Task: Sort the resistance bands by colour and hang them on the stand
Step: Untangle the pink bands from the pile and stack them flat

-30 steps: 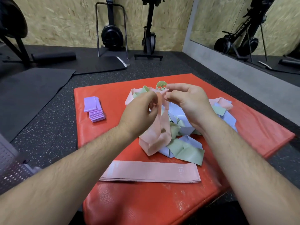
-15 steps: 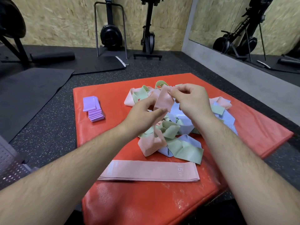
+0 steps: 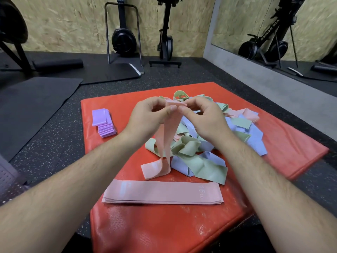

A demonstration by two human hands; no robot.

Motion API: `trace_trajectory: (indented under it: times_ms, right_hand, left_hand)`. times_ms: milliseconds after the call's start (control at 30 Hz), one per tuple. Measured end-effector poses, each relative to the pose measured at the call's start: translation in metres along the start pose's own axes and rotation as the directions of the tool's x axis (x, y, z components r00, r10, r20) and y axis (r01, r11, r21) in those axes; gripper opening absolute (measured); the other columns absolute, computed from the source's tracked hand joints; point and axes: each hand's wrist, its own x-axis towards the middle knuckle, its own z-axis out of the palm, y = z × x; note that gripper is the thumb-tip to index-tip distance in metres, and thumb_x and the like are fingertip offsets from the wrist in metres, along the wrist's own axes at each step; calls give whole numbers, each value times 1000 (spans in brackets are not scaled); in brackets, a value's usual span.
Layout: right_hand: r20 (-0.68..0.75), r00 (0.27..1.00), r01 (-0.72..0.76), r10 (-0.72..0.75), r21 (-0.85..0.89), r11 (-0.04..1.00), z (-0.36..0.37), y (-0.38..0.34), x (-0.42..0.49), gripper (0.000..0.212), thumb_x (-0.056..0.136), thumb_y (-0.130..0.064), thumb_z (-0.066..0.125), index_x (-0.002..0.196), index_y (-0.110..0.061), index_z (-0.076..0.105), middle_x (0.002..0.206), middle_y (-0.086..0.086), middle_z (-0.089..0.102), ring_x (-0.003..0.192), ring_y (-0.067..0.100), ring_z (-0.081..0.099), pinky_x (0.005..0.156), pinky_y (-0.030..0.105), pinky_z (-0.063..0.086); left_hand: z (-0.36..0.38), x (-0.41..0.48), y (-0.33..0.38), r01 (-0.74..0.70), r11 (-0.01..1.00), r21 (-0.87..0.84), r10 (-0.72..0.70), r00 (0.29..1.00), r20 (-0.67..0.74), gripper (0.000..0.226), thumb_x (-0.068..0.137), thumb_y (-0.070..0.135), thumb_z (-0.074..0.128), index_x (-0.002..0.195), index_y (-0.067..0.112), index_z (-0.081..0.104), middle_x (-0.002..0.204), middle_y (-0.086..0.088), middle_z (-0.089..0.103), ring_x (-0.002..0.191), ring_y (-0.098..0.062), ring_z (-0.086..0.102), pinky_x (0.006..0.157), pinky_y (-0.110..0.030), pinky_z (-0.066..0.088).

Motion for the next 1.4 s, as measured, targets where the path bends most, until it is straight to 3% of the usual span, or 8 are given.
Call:
trace_trajectory:
  times_ms: [133, 367, 533, 667, 800, 900, 1067, 1400]
  right_hand:
    - [-115, 993, 8, -8, -4, 1000, 3, 0, 0, 5, 93, -17, 68, 89, -15, 70, 83, -10, 70, 76, -1, 62, 70, 14, 47]
    - [57, 965, 263, -258, -135, 955, 23, -2, -6, 6, 83, -10, 72, 79, -13, 70, 82, 0, 65, 82, 10, 59, 72, 13, 38]
    - [67, 980, 187, -186, -7, 982, 27, -8, -2, 17, 92, -12, 62, 105, -24, 66, 109, -7, 60, 102, 11, 56, 82, 13, 42]
    - [363, 930, 7, -51, 124, 992, 39, -3, 10, 43, 96, -15, 51, 137, -30, 48, 132, -12, 56, 130, 5, 49, 112, 30, 40]
    - [394, 919, 3, -21, 45, 999, 47, 2, 13, 21, 97, -18, 60, 115, -8, 64, 88, -7, 60, 83, 5, 58, 81, 25, 51]
    - [421, 907, -40, 16, 48, 998, 44, 1, 15, 26, 95, -27, 69, 84, -4, 61, 66, -12, 46, 60, 4, 41, 56, 19, 34]
    - [506, 860, -44, 59, -42, 998, 30, -4, 14, 36, 90, -28, 74, 86, 6, 61, 72, 1, 50, 63, 10, 45, 54, 21, 34]
    - [532, 784, -142, 321, -349, 926, -30, 18, -5, 23, 86, -38, 76, 90, -15, 71, 70, -11, 61, 64, 6, 55, 59, 25, 43]
  left_hand:
    - [-2, 0, -3, -24, 983, 180, 61, 977, -203, 36, 89, 37, 72, 74, 12, 51, 65, -3, 56, 59, -15, 50, 56, -24, 42]
    - [0, 1, 10, 238, 954, -180, -244, 970, -12, 24, 94, 25, 64, 79, 7, 60, 65, -3, 64, 60, -15, 63, 67, -40, 59]
    - [-24, -2, 8, 31, 961, 275, -34, 999, 4, 13, 90, 20, 59, 83, 9, 56, 74, -1, 71, 69, -18, 66, 72, -44, 58]
    - [-37, -9, 8, -133, 912, 387, 102, 990, 100, 10, 92, 20, 59, 83, 13, 57, 80, 2, 70, 79, -16, 67, 75, -39, 55]
    - [-49, -10, 5, -111, 907, 407, 104, 994, 40, 9, 91, 17, 60, 86, 11, 56, 80, -6, 67, 69, -15, 59, 54, -18, 44]
    - [-61, -10, 1, -50, 940, 337, 61, 998, -22, 11, 93, 13, 58, 86, 8, 53, 78, -11, 64, 64, -19, 57, 46, -14, 41]
    - [-85, -9, -8, 81, 989, 122, -70, 993, -95, 12, 93, 12, 60, 84, 13, 53, 69, -3, 60, 57, -18, 56, 65, -40, 52]
    - [-116, -10, -30, 305, 952, 36, -295, 941, -168, 21, 94, 15, 63, 77, 16, 52, 72, -4, 51, 62, -16, 48, 60, -32, 46]
